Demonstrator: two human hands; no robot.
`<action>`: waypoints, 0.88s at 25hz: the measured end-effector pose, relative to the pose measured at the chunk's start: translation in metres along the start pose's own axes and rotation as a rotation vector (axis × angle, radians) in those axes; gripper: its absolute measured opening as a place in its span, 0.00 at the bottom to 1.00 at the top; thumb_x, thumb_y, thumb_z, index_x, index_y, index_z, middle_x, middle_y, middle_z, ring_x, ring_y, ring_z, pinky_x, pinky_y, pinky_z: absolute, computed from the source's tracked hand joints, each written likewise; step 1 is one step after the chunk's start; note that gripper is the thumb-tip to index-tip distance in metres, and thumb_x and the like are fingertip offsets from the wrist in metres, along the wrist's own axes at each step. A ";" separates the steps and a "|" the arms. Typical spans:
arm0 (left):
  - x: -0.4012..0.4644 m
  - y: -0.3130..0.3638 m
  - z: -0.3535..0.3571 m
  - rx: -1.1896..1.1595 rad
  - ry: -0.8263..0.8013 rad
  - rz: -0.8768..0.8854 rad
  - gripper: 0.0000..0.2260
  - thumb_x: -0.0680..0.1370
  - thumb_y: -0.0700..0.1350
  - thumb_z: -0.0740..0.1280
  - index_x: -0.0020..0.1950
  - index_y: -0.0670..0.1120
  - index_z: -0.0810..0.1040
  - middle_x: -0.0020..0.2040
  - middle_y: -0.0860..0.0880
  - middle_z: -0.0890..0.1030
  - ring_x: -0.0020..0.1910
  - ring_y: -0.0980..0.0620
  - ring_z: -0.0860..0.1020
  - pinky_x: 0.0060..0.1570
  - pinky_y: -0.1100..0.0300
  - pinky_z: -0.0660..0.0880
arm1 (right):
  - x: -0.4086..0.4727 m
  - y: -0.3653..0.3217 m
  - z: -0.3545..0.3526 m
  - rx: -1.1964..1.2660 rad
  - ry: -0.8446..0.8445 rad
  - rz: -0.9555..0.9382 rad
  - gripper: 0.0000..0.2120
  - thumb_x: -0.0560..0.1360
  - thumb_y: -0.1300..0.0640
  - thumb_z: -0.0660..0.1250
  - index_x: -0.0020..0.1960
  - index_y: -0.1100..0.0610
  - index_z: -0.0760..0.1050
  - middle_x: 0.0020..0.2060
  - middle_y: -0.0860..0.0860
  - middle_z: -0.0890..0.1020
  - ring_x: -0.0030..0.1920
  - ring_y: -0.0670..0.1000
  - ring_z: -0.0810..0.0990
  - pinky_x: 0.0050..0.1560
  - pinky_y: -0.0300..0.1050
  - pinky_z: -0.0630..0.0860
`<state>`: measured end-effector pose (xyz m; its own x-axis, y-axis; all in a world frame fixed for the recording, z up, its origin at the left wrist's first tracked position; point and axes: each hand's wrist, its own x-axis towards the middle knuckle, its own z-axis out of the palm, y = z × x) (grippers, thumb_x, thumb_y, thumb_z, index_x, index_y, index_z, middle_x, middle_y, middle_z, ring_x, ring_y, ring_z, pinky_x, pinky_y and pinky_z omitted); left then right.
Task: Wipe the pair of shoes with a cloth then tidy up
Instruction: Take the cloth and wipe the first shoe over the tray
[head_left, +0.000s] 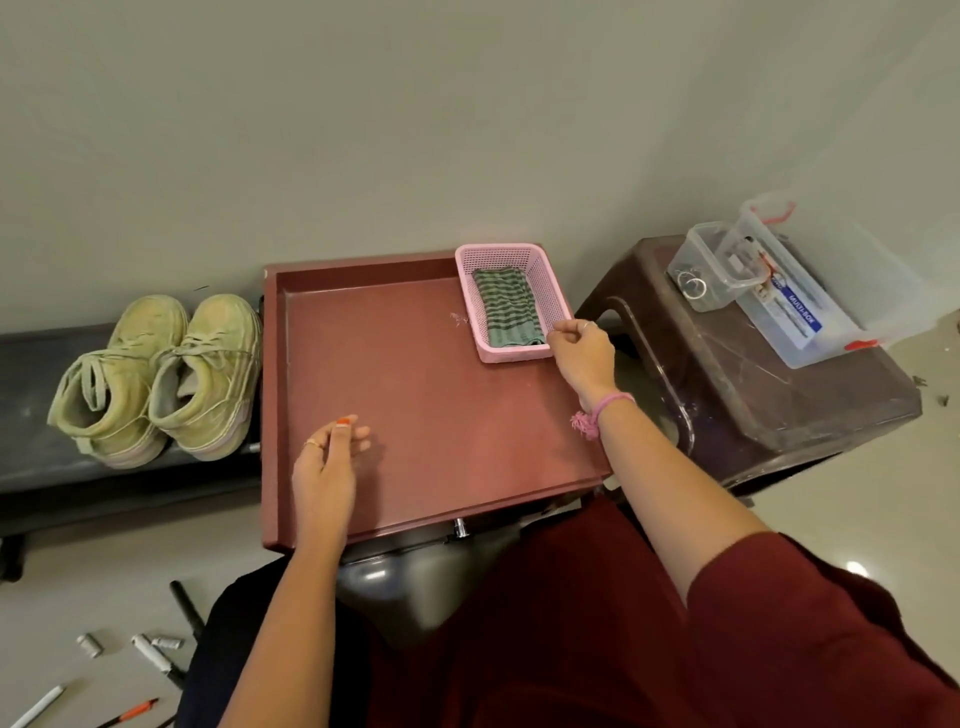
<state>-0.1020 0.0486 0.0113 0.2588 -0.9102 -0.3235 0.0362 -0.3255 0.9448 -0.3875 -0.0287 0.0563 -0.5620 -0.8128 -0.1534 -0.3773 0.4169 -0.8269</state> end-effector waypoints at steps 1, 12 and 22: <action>0.004 0.002 0.003 -0.028 0.002 -0.005 0.09 0.83 0.43 0.60 0.55 0.44 0.79 0.46 0.49 0.83 0.46 0.52 0.80 0.56 0.53 0.76 | 0.010 -0.004 0.005 -0.030 -0.004 -0.018 0.12 0.75 0.59 0.66 0.57 0.59 0.78 0.50 0.53 0.82 0.48 0.48 0.78 0.53 0.39 0.74; 0.033 -0.009 0.007 -0.063 0.021 -0.038 0.08 0.82 0.44 0.60 0.51 0.48 0.79 0.46 0.49 0.83 0.49 0.49 0.81 0.54 0.52 0.76 | 0.089 -0.013 0.056 -0.521 -0.178 -0.043 0.10 0.76 0.54 0.64 0.47 0.61 0.77 0.43 0.55 0.80 0.43 0.54 0.76 0.41 0.40 0.68; 0.042 -0.014 0.010 -0.087 0.035 -0.076 0.09 0.82 0.44 0.59 0.50 0.48 0.79 0.45 0.49 0.83 0.48 0.49 0.81 0.54 0.52 0.75 | 0.115 -0.006 0.100 -0.608 -0.066 -0.017 0.14 0.76 0.53 0.64 0.55 0.63 0.75 0.53 0.59 0.80 0.53 0.59 0.78 0.51 0.47 0.74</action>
<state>-0.1011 0.0126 -0.0156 0.2853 -0.8738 -0.3937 0.1405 -0.3682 0.9191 -0.3762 -0.1657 -0.0105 -0.5127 -0.8369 -0.1918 -0.7494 0.5452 -0.3758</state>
